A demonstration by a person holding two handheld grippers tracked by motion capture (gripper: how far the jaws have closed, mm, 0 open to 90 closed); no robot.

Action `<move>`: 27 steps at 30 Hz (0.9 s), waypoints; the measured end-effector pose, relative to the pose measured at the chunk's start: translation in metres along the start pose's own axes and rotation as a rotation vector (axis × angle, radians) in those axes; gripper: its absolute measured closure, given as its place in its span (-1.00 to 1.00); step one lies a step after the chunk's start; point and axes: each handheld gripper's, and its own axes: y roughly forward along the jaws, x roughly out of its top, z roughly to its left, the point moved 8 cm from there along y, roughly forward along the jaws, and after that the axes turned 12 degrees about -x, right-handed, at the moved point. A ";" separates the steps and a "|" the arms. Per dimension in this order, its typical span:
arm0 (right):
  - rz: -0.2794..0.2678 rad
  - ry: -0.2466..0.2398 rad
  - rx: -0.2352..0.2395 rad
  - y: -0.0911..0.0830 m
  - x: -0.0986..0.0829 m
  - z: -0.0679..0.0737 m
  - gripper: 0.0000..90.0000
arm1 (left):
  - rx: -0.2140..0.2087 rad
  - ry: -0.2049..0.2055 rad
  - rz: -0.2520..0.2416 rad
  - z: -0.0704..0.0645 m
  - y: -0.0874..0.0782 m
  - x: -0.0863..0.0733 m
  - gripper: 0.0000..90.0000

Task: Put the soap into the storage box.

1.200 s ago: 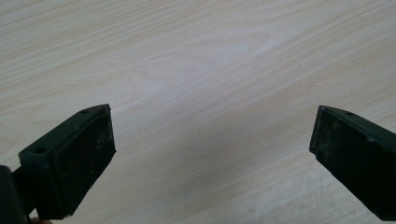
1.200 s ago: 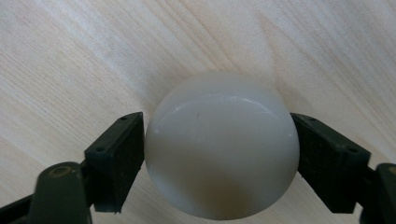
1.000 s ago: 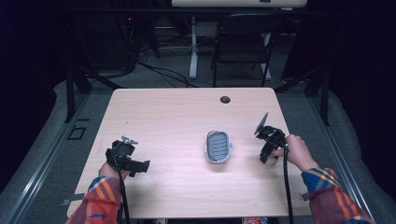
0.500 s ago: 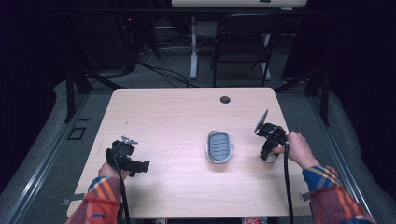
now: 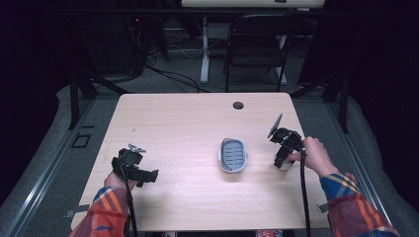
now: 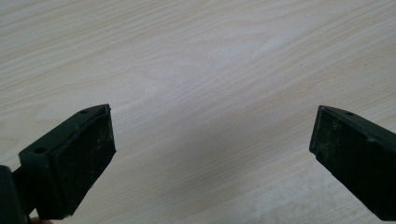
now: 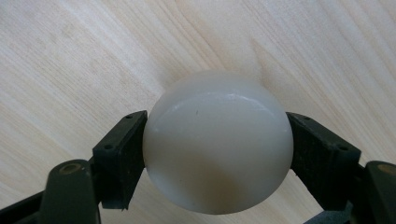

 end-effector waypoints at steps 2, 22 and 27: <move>0.002 -0.003 0.002 -0.001 0.000 0.000 -0.46 | 0.001 -0.001 -0.002 0.000 0.000 0.000 -1.00; -0.021 -0.052 -0.038 -0.022 0.017 0.000 -0.46 | 0.000 -0.004 -0.001 0.000 0.000 0.000 -1.00; -0.030 -0.060 -0.042 -0.029 0.023 0.001 -0.46 | 0.000 -0.001 -0.001 0.000 0.000 0.000 -1.00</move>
